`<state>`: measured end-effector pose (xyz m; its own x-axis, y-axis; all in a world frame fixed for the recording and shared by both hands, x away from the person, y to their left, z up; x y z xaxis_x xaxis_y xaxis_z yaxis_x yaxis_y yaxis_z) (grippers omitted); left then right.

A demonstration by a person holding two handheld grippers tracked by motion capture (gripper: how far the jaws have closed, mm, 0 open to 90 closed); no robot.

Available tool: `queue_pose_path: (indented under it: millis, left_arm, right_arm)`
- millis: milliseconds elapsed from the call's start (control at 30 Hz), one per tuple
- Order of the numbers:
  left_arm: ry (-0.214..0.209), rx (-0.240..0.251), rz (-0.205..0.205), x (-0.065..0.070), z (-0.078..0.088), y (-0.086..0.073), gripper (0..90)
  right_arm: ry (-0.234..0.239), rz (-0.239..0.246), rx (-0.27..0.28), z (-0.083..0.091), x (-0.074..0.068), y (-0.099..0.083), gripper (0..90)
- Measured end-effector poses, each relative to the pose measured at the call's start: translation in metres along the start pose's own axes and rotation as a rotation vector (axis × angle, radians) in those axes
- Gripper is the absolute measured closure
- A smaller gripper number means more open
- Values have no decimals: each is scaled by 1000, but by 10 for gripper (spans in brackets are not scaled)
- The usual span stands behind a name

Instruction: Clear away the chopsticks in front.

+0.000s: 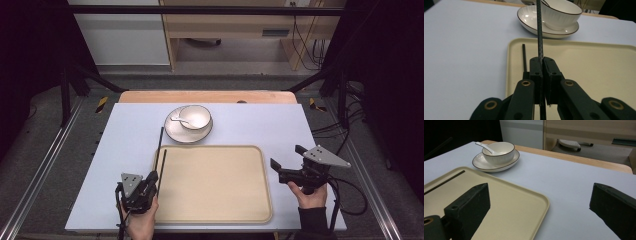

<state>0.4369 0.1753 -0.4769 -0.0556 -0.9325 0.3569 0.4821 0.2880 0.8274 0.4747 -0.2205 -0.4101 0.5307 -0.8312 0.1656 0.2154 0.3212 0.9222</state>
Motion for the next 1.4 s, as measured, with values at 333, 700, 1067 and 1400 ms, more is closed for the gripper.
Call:
queue_pose_path:
  millis: [333,700,1067,1400]
  left_arm:
    - [-2,-48,-1,5,-3,-24,854]
    - [28,-110,-20,7,-11,-42,854]
    - [56,-172,-52,10,-19,-53,853]
    - [64,-188,-69,12,-22,-57,848]
  right_arm:
    - [-1,3,-3,0,0,0,31]
    - [3,0,-5,-1,-1,-1,31]
    - [2,4,-6,-1,-1,-1,31]
    - [2,6,-5,-1,-1,0,31]
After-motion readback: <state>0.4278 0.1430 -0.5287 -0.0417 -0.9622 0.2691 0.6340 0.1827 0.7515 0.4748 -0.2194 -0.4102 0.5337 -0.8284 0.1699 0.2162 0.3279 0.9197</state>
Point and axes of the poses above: each handheld gripper's, and its own axes: z roughly backward along the jaws, y roughly out of its top, x roughly to its right, the point moved 7 cm from there along -z, roughly forward along the jaws, and after that the axes turned 13 degrees about z, right-handed, at the moved point
